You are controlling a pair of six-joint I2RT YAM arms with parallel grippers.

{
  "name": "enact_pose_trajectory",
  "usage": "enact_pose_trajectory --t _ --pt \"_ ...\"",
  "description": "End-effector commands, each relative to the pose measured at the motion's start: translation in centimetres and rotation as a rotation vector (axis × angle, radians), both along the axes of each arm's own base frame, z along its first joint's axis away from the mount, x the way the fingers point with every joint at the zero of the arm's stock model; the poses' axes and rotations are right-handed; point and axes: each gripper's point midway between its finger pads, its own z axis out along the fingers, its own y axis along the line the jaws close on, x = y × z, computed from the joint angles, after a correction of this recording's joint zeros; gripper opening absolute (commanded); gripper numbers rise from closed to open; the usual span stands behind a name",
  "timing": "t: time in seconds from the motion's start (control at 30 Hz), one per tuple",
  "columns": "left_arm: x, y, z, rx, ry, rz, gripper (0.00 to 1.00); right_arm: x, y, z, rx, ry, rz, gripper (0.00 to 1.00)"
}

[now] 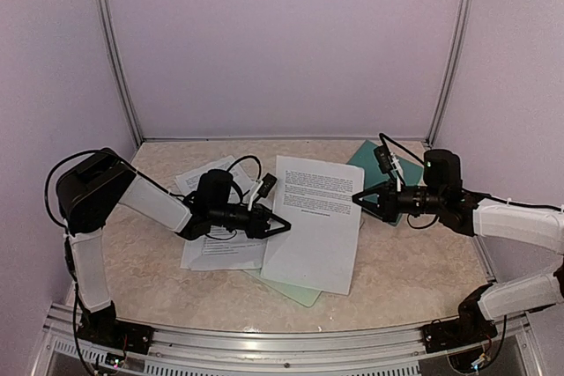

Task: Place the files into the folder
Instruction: Pass from the right arm to the left

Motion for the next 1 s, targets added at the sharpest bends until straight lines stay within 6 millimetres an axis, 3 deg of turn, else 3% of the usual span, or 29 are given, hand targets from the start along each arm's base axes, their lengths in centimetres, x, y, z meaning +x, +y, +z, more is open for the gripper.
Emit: enact_pose_trajectory --t 0.0,0.23,0.33,0.57,0.67,0.8,0.87,0.97 --pt "0.4 -0.4 0.7 -0.012 -0.027 0.001 0.30 0.8 -0.7 0.3 -0.001 -0.006 -0.045 0.00" --pt "0.6 -0.3 1.0 0.007 -0.035 0.015 0.07 1.3 -1.0 -0.4 -0.011 0.013 -0.071 0.00" --pt "1.0 0.0 1.0 0.027 -0.046 0.053 0.01 1.6 -1.2 -1.2 -0.027 0.029 -0.088 0.00" --pt "1.2 0.8 1.8 0.089 -0.068 0.102 0.00 2.1 -1.6 -2.4 -0.062 0.053 -0.127 0.01" --pt "1.1 1.4 2.1 0.142 -0.046 0.126 0.00 2.6 -2.1 -2.9 -0.095 0.062 -0.165 0.15" --pt "0.3 3.1 1.8 0.249 0.009 0.152 0.00 3.5 -3.2 -3.9 -0.168 0.084 -0.242 0.50" --pt "-0.2 3.9 2.4 0.279 0.016 0.171 0.00 4.0 -4.0 -4.2 -0.202 0.084 -0.291 0.62" --pt "-1.7 5.0 2.3 0.359 0.050 0.172 0.00 4.7 -4.6 -4.1 -0.234 0.078 -0.336 0.64"
